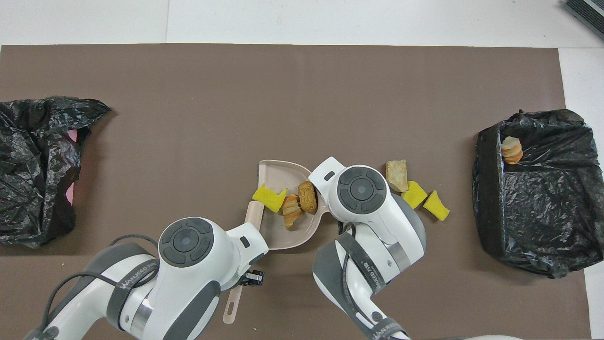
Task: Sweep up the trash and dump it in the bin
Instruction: 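Sweep the yellow sponge into the dustpan with the left gripper's brush, then carry the loaded dustpan with the right gripper to the nearby trash bag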
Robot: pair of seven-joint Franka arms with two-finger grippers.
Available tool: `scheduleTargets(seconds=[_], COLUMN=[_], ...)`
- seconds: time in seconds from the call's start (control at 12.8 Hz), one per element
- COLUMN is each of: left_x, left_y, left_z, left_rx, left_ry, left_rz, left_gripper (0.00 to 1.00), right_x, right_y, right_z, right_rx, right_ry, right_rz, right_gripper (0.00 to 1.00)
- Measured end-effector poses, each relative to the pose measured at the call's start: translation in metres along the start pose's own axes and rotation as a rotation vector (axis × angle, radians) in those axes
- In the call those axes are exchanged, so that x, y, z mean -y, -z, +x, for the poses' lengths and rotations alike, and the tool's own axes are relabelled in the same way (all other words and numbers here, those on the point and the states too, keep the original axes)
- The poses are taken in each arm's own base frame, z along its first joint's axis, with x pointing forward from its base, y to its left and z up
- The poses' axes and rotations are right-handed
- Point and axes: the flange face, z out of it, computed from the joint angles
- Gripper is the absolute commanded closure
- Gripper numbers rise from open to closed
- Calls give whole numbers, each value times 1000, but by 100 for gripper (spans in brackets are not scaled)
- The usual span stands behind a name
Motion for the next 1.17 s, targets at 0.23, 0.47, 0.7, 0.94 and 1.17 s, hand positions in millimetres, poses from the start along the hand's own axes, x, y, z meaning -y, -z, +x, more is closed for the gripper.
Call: scheduleTargets(seconds=[0.23, 0.47, 0.7, 0.94, 1.17], left_x=[2, 15, 19, 5, -46], left_y=[18, 44, 50, 48, 15], left_z=[-9, -20, -20, -16, -22], left_rx=[6, -22, -39, -99, -144], left_ry=[-15, 2, 52, 149, 197], left_rz=[13, -11, -21, -39, -48], left_gripper=[100, 100, 100, 100, 100], right_x=[0, -11, -27, -38, -51], right_y=[0, 9, 44, 92, 139], right_z=[0, -17, -55, -113, -202], right_rx=[0, 18, 14, -11, -31], right_ry=[-2, -36, -106, -152, -208], right_rz=[1, 25, 26, 1, -29], right_gripper=[100, 100, 100, 100, 100])
